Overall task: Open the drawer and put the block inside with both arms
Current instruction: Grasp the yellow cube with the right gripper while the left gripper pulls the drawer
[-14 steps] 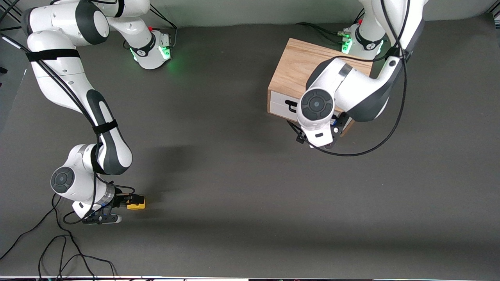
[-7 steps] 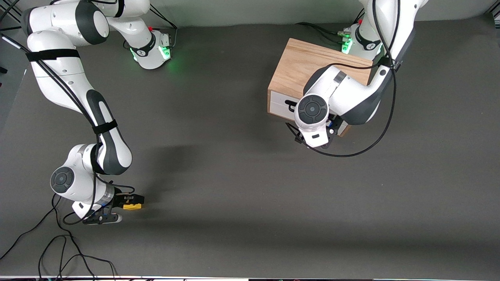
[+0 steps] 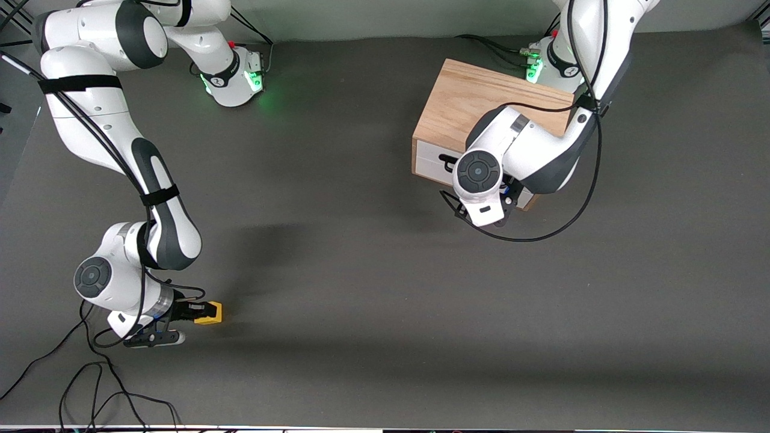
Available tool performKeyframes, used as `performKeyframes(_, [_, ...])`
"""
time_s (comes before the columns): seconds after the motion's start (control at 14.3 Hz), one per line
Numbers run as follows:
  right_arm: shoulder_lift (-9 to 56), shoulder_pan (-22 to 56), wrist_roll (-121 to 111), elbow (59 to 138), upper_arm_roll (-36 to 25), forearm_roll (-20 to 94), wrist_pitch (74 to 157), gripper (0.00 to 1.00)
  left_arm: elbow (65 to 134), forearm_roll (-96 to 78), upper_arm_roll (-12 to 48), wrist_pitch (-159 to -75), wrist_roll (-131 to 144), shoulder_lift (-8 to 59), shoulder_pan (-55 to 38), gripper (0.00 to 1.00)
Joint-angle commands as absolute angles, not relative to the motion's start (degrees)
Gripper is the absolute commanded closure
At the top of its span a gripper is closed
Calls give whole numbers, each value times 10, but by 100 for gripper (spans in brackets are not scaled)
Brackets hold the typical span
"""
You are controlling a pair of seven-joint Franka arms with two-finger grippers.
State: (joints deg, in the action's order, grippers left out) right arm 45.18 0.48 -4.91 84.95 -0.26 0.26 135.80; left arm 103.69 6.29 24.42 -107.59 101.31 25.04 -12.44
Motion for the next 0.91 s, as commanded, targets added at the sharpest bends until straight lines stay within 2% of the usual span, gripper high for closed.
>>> performKeyframes(0.0, [443,5,-55,804,-2,-18,1281,88,1037,69,244,-1086,1028,255,-127,0])
performKeyframes(0.14, [443,4,-54,795,-2,-15,1267,88,1036,69,244,-1098,1028,257,-126,0])
performKeyframes(0.21, [443,4,-54,797,-2,-13,1267,83,1032,70,244,-1098,1028,259,-126,0])
performKeyframes(0.28, [444,4,-52,797,-2,-12,1267,24,1025,70,243,-1098,1028,262,-127,0])
performKeyframes(0.35, [444,4,-43,797,-1,-12,1267,0,1019,69,243,-1098,1028,268,-127,0])
performKeyframes(0.63, [450,5,-29,798,3,17,1281,0,989,68,243,-1098,1047,286,-127,0])
performKeyframes(0.84, [462,7,-38,817,4,23,1323,0,962,69,242,-1098,1060,301,-127,0])
